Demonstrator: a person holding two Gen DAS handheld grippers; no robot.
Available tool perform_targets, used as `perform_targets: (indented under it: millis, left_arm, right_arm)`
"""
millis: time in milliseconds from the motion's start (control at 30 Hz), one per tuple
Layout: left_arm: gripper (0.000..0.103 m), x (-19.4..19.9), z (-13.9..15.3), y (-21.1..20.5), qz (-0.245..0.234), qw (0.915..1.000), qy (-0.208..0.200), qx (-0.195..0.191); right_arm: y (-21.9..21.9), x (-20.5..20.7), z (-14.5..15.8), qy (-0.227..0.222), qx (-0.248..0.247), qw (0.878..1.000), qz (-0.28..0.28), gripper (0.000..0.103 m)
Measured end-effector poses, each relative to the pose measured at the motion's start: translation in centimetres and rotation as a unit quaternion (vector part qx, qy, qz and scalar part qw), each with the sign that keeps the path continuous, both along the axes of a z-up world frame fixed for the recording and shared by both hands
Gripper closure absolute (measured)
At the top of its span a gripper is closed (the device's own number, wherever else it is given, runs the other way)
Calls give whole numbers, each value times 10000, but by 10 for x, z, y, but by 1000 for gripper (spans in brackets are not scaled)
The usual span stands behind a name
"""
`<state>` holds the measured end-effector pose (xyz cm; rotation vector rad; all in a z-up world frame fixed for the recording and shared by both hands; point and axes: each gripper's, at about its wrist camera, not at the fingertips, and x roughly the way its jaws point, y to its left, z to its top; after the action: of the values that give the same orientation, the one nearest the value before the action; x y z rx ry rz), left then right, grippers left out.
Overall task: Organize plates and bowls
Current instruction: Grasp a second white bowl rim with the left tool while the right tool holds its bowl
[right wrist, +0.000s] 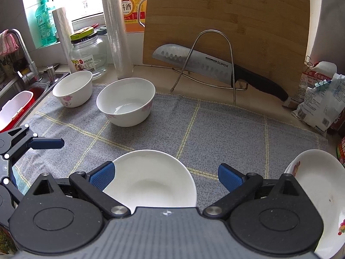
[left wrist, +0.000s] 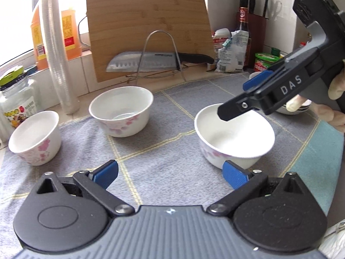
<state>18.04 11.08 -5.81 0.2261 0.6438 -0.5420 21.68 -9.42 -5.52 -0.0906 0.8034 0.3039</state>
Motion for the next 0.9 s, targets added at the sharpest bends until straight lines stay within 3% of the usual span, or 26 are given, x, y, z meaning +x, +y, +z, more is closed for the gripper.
perform_targets:
  millis: [167,367,900]
  left_arm:
    - [1,11,10,20,373,9990,-263,11]
    - [1,32,19,28,461,9987,-190,52]
    - [1,96,22,26,307,9994,-130,-42]
  right_arm:
    - [15,1,4,-141,-97,9996,202,0]
    - [30,2,10,-361,-199,9985,371,0]
    - [51,24,4,-426,-452,9972,423,0]
